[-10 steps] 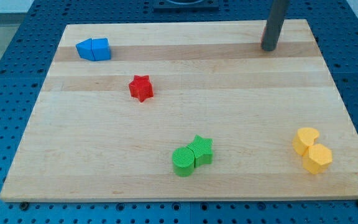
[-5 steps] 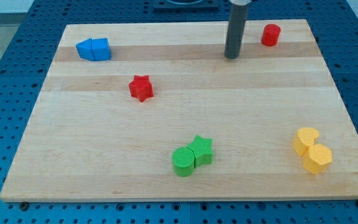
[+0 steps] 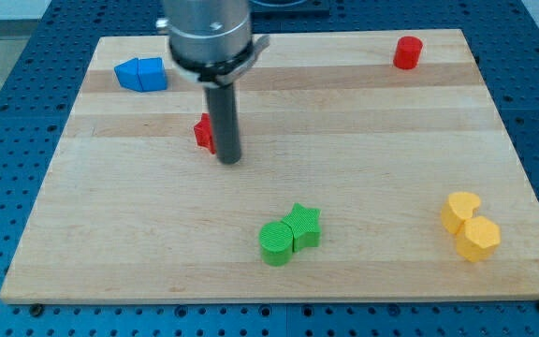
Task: Push the red star closer to the red circle
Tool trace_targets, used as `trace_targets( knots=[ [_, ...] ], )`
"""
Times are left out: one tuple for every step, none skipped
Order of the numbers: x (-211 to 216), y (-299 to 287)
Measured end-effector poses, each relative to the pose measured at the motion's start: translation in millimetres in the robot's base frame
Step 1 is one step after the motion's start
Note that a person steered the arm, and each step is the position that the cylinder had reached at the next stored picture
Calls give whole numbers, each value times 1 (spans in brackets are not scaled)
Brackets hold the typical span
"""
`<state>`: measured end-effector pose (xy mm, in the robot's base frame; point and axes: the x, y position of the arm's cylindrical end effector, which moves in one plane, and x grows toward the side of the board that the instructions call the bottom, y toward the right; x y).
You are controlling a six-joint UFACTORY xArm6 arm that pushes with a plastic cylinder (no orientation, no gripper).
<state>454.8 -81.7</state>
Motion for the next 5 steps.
trace_targets(
  knots=[
    [28, -32],
    [36, -54],
    [18, -63],
    [-25, -36],
    [-26, -33]
  ],
)
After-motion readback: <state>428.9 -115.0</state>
